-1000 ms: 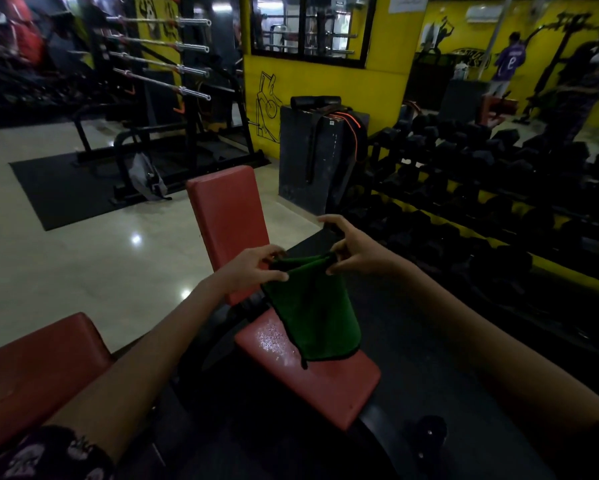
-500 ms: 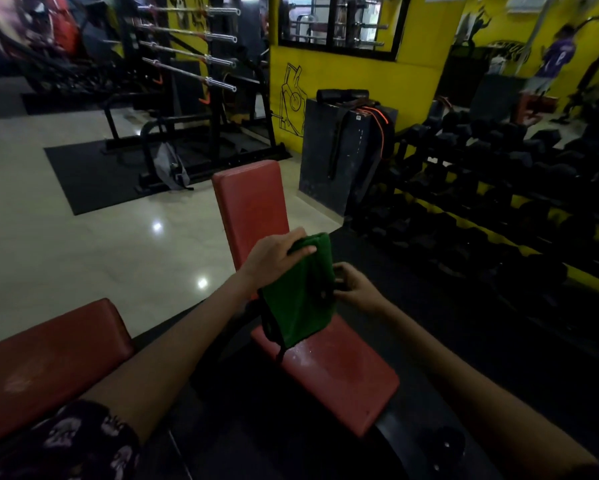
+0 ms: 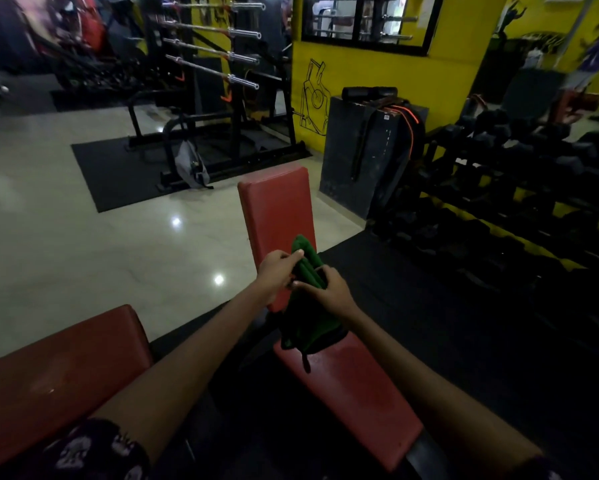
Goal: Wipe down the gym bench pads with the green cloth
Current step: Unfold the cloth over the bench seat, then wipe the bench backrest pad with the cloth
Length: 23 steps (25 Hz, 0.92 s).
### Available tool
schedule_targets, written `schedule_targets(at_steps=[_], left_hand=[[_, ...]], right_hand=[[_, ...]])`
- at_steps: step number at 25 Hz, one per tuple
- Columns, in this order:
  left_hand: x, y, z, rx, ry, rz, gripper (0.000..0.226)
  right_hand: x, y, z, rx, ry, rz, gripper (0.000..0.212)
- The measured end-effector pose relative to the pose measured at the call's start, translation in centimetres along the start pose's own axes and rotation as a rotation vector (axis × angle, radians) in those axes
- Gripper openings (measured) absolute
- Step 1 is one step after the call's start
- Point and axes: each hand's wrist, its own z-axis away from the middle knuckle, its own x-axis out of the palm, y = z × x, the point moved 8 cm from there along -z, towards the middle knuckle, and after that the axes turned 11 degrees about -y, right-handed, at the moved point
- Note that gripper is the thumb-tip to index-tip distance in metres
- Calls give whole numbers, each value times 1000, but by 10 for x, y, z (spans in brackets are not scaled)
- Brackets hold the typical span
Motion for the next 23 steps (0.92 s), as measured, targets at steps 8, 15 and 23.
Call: schedule_targets(at_steps=[8,15,23], left_hand=[[-67,24,-107,151,61,-483,24],[-113,68,-244,261,134,-791,33],[-161,71,-346,238,167,-1050,64]], right_hand=[[-30,25,-121,85,99,-92,18],[-56,25,-269,3,45,-26,37],[-56,-22,-406,17,51,347,50]])
